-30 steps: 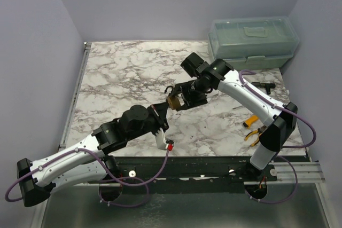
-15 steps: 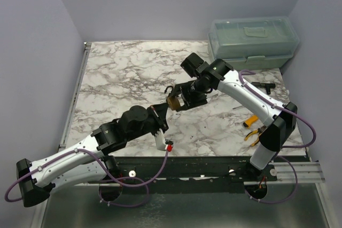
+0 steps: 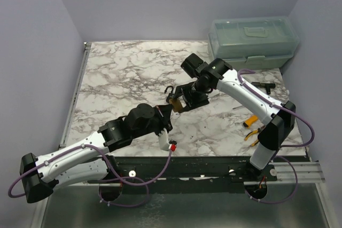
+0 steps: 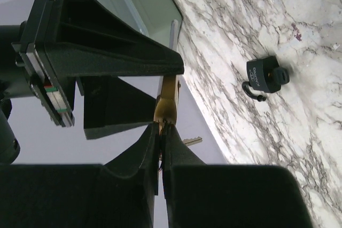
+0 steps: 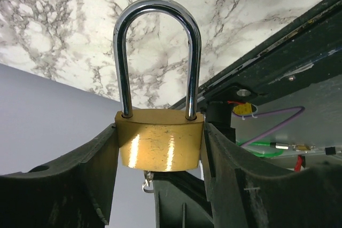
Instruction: Unlock with the key
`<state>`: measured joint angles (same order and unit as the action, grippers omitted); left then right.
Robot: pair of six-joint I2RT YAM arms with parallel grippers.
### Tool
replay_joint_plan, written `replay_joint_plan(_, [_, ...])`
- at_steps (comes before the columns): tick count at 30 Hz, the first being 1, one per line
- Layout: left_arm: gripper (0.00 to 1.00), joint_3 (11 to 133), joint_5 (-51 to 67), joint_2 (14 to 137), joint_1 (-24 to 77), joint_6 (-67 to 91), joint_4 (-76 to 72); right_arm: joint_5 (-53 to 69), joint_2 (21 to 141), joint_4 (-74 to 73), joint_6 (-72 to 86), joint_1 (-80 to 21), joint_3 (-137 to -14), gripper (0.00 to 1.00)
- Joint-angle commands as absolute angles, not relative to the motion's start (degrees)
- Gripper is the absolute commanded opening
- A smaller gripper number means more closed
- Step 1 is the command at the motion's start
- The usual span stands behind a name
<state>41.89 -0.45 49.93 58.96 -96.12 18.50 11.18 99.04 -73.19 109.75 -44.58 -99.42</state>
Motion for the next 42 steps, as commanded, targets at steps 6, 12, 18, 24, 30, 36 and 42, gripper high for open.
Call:
replay_joint_plan(6, [0.11, 44.89, 8.32, 52.81, 59.85, -91.83, 21.80, 14.66, 99.20, -68.60, 107.38, -45.44, -104.11, 0.00])
replay_joint_plan(12, [0.33, 45.10, 6.59, 51.98, 59.86, -91.25, 22.84, 14.93, 95.98, -65.03, 108.58, -45.44, -98.44, 0.00])
replay_joint_plan(18, [0.42, 45.40, 6.92, 49.86, 59.85, -89.59, 24.91, 13.85, 94.73, -65.13, 109.10, -45.43, -97.46, 0.00])
replay_joint_plan(24, [0.49, 46.76, 10.57, 47.49, 59.86, -84.42, 27.34, 12.46, 93.30, -64.82, 110.24, -45.41, -96.14, 0.00])
replay_joint_plan(30, [0.60, 46.88, 11.26, 44.98, 59.88, -79.30, 27.67, 11.80, 92.41, -65.02, 110.65, -45.36, -94.72, 0.00])
replay_joint_plan(36, [0.64, 48.66, 13.91, 40.83, 59.86, -66.28, 25.75, 10.40, 90.84, -65.04, 111.00, -45.40, -92.11, 0.00])
replay_joint_plan(42, [0.60, 50.58, 12.94, 37.63, 59.85, -39.69, 21.02, 5.39, 89.31, -67.73, 109.57, -45.42, -89.92, 0.00])
